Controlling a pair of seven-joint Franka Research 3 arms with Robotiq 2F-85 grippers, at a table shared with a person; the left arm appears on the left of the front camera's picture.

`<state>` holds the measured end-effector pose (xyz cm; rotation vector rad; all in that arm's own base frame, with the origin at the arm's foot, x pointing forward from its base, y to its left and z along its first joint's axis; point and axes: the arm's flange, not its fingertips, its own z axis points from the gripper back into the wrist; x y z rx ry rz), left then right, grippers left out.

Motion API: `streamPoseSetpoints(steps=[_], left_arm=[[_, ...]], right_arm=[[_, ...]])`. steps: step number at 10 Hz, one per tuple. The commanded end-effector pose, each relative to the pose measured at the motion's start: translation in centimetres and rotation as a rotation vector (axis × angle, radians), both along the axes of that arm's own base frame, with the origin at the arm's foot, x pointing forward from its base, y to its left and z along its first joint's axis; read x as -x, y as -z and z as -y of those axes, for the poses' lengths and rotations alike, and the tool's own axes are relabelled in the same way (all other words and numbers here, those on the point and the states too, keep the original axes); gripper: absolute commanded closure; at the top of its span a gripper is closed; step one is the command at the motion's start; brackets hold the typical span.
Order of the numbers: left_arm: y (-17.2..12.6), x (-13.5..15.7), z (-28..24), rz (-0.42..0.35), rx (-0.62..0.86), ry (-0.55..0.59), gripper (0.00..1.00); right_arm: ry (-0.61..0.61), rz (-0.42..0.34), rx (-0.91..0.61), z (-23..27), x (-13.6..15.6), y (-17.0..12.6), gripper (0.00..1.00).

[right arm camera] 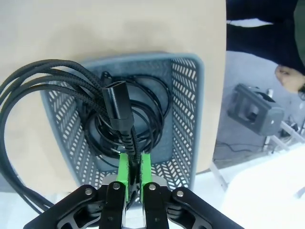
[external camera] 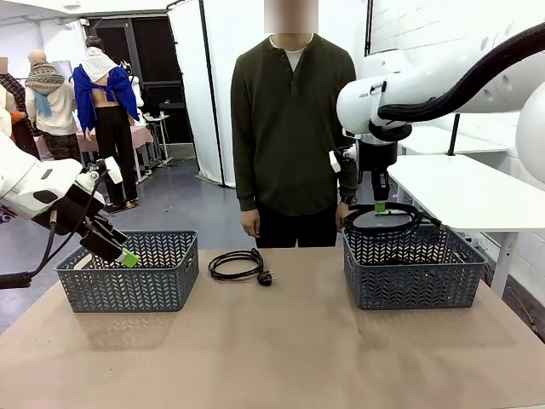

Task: Organize the cables according to human instructions.
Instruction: Pick up a bundle of cables and place it in the basket indicated by the human.

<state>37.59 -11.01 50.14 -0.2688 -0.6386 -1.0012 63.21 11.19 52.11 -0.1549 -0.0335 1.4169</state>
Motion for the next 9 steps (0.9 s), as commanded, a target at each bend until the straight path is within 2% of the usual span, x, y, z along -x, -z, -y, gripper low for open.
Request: streamPoseSetpoints(steps=[1,3,4,9], left_arm=[[0.33,-0.15,-0.34,0.002,0.013,0.023,0.00],[0.33,-0.15,-0.34,0.002,0.013,0.023,0.00],[0.33,-0.15,-0.34,0.002,0.013,0.023,0.00],[0.33,-0.15,-0.34,0.002,0.013,0.023,0.00]], right_arm=[[-0.034,0.002,0.000,1.46,-0.67,0.82,1.00],[-0.042,-0.017,-0.018,1.85,-1.14,0.42,1.00],[-0.004,-0.009,0.003,1.53,-0.60,0.77,1.00],[-0.010,-0.012,0.002,1.58,-0.76,0.90,1.00]])
